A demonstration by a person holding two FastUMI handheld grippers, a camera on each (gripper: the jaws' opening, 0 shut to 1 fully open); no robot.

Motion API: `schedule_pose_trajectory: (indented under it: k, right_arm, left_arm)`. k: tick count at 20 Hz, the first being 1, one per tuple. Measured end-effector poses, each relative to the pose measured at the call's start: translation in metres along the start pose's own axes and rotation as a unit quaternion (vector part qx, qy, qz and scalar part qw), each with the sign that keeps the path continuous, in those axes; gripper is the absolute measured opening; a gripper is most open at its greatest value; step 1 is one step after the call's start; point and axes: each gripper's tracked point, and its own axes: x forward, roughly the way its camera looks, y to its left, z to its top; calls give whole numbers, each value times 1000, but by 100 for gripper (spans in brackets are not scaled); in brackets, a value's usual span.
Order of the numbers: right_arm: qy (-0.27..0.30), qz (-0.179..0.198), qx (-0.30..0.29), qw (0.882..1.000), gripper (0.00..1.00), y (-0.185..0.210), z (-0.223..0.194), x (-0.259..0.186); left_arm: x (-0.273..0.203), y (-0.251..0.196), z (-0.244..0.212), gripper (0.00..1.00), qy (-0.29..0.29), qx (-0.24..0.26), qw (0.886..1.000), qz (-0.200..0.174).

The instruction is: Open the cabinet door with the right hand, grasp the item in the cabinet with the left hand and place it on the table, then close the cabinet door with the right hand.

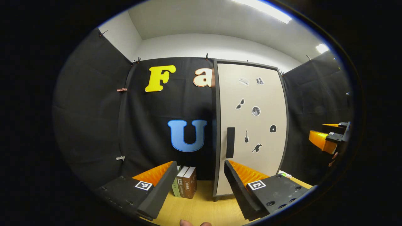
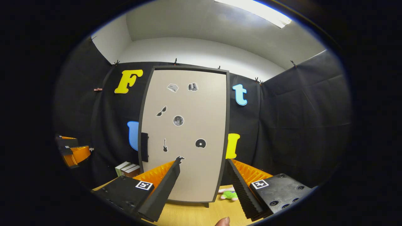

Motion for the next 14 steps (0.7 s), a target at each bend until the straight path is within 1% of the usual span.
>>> schedule_pose_trajectory:
  k: [2,5,6,7,9,11,14]
  right_arm:
    - [2,10,14,1000,97,15,-1,8]
    - [2,31,24,999,98,51,-3,31]
    - [4,38,27,999,95,63,-5,40]
    - [6,46,30,998,97,77,-8,48]
    - [13,57,35,998,98,104,-15,66]
    - [19,61,40,997,98,126,-23,86]
    - [18,78,45,996,98,162,-24,116]
  left_arm:
    - [2,9,-3,94,1,-1,1000,3]
    - [4,22,-13,94,10,-4,1000,2]
    - [5,27,-16,94,13,-3,1000,4]
    - [7,33,-19,94,16,-2,1000,6]
    - [12,43,-24,94,18,-1,1000,10]
    - [15,49,-28,95,21,-5,1000,12]
    - [18,58,-37,95,29,-16,999,13]
